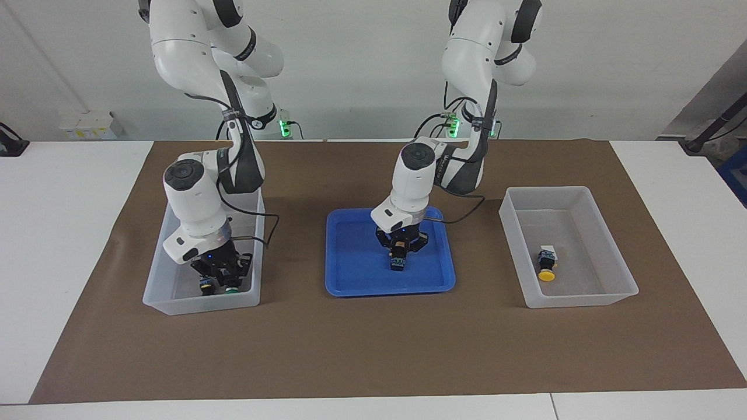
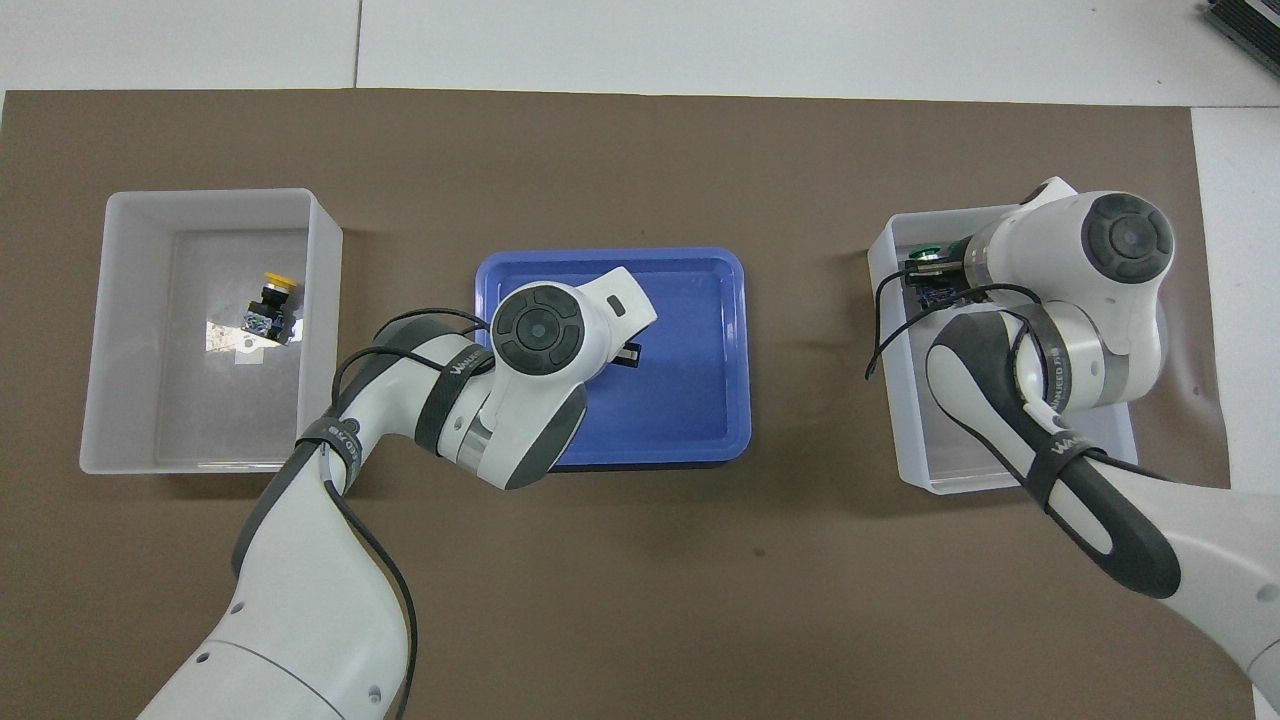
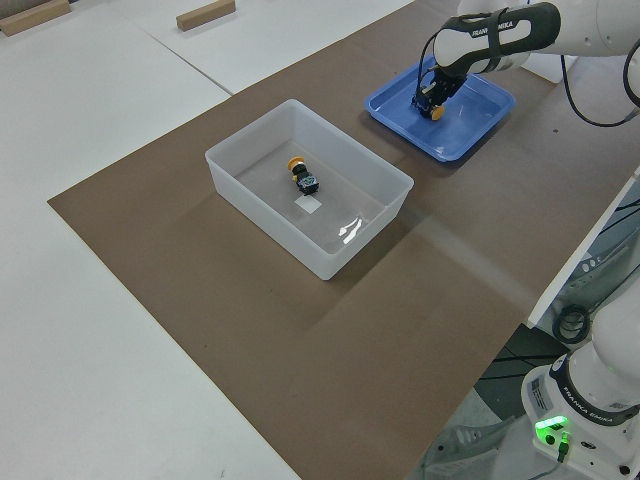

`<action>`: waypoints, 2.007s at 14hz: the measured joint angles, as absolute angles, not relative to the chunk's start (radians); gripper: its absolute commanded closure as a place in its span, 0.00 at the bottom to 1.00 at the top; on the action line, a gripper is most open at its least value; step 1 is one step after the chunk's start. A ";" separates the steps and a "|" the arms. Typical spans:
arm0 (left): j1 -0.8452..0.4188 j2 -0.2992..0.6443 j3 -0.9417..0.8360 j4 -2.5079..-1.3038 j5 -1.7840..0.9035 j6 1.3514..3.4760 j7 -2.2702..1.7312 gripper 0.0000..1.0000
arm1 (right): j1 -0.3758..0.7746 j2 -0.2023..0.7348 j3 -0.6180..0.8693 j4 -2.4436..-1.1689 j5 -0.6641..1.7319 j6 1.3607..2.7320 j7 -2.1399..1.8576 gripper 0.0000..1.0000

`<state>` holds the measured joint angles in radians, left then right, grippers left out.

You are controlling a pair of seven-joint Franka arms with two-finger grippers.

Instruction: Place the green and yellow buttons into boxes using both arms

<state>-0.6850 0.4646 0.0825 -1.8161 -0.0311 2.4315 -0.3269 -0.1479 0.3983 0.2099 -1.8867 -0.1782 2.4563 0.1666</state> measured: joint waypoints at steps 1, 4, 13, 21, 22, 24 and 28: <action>-0.685 0.464 0.084 -1.816 -0.031 2.431 -0.327 1.00 | -0.148 0.398 0.210 -1.886 -0.178 2.456 0.167 0.57; -0.678 0.463 0.094 -1.794 -0.031 2.400 -0.327 1.00 | -0.148 0.398 0.210 -1.883 -0.178 2.457 0.164 0.00; -0.461 0.461 0.101 -1.516 -0.032 2.064 -0.231 1.00 | -0.180 0.292 0.210 -1.854 -0.178 2.397 0.161 0.00; -0.162 0.435 0.105 -1.434 -0.035 1.903 0.163 1.00 | -0.164 0.041 0.228 -1.753 -0.094 1.940 0.161 0.00; -0.134 0.432 0.107 -1.434 -0.035 1.902 0.205 1.00 | -0.159 0.026 0.235 -1.743 -0.092 1.924 0.161 0.00; -0.089 0.428 0.111 -1.434 -0.036 1.901 0.272 1.00 | -0.153 -0.003 0.243 -1.739 -0.091 1.915 0.161 0.00; -0.047 0.425 0.114 -1.449 -0.036 1.903 0.334 1.00 | -0.150 -0.022 0.248 -1.738 -0.090 1.915 0.161 0.00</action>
<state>-0.0471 0.4248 0.1139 -1.4492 -0.0356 1.9031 0.3343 -0.1499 -0.0224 0.2485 -1.7376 -0.0895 1.9147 0.1609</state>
